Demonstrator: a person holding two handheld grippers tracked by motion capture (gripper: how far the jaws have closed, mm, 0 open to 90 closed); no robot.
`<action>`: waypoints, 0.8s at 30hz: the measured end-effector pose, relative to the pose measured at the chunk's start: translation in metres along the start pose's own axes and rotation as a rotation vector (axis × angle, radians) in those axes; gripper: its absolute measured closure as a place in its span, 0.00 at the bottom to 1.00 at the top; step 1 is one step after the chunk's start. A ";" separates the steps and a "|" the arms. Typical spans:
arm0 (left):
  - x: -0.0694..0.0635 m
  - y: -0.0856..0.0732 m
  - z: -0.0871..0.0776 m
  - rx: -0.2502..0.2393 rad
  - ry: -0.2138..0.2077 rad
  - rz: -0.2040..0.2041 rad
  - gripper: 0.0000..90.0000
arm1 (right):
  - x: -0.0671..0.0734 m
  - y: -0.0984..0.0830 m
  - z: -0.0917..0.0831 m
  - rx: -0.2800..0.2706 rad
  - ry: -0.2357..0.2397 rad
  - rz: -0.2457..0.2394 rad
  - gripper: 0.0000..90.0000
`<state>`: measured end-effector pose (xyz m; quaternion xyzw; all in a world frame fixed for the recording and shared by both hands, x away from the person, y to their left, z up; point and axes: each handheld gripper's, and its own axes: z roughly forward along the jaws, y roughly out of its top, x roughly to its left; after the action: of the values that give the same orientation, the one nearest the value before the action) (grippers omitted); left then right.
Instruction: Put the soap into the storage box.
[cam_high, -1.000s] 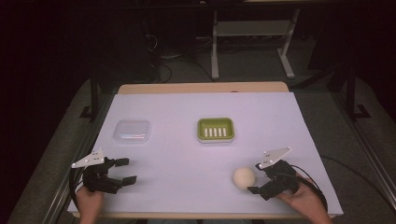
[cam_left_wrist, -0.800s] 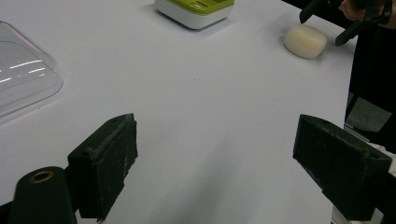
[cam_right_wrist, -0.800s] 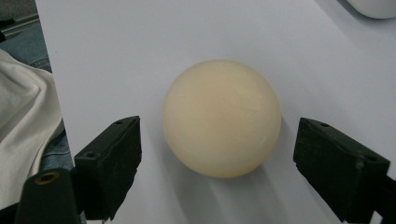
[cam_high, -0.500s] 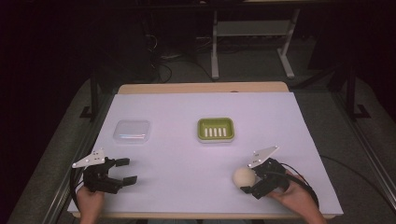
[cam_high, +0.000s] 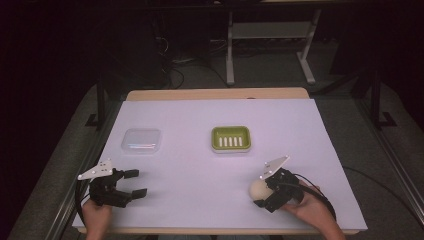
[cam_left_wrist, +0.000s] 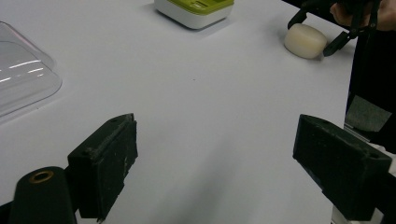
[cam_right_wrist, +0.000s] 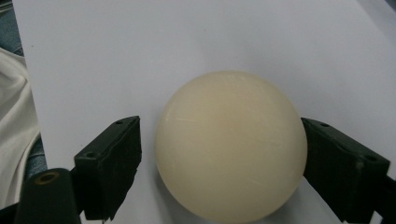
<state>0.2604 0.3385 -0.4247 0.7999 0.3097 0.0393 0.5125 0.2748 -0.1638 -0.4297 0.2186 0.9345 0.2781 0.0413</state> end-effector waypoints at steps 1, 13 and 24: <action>0.000 0.000 0.000 0.000 0.000 -0.001 0.15 | 0.000 0.001 0.001 0.001 0.003 0.000 0.16; 0.000 0.000 0.001 0.000 -0.003 0.002 0.15 | -0.002 0.000 0.007 0.031 -0.008 0.000 0.18; 0.000 0.000 0.000 0.000 -0.001 0.001 0.15 | 0.000 0.001 0.007 0.046 -0.025 -0.018 0.26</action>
<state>0.2606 0.3383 -0.4246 0.8000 0.3090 0.0391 0.5129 0.2770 -0.1596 -0.4355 0.2144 0.9419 0.2536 0.0504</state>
